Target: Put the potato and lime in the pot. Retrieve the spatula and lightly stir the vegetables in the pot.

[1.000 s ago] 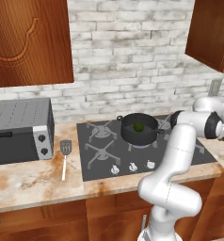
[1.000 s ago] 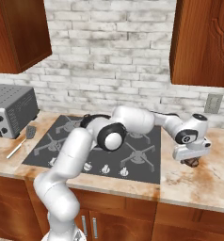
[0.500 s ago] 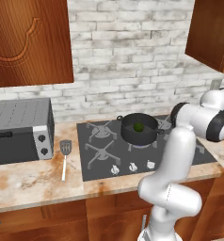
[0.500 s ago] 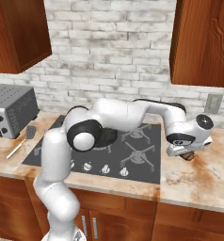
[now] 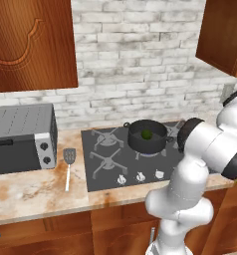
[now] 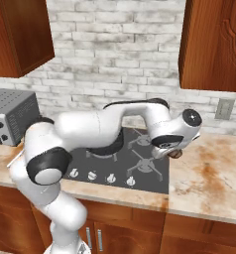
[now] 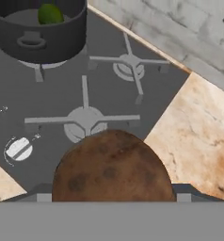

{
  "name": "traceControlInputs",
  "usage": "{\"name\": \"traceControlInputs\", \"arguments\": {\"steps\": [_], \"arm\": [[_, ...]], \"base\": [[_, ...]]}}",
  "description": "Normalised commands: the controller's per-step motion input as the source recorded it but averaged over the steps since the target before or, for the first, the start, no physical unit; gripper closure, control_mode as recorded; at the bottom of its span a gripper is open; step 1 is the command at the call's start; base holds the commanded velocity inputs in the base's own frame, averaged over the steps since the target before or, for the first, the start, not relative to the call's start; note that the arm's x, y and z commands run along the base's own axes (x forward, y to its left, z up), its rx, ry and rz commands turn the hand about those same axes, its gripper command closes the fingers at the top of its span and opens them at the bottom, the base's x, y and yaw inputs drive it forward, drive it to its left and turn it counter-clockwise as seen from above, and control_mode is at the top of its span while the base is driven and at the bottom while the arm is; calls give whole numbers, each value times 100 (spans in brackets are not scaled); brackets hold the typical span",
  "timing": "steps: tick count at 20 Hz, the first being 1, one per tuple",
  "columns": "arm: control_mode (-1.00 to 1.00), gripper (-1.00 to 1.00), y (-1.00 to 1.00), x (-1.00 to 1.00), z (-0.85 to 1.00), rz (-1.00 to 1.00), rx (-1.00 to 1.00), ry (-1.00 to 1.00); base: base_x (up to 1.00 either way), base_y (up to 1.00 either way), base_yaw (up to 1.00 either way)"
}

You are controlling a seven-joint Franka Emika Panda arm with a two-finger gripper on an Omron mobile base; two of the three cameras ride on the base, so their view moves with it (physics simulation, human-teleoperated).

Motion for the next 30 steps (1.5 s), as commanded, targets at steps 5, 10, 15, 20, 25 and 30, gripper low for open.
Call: {"name": "traceControlInputs", "arguments": {"steps": [5, 10, 15, 20, 25, 30], "arm": [[-100, 100, 100, 0, 66, 22, -8, 16], [-100, 100, 100, 0, 14, 11, -7, 1], [-100, 100, 100, 5, 15, -6, -11, -8], [-100, 100, 100, 41, 30, -28, -8, 0], [-100, 100, 99, 46, 37, -34, -1, 6], [-100, 100, 68, 84, 4, -49, 10, -9]], "base": [[0, 0, 0], [0, 0, 0], [0, 0, 0], [0, 0, 0], [0, 0, 0], [0, 0, 0]]}}
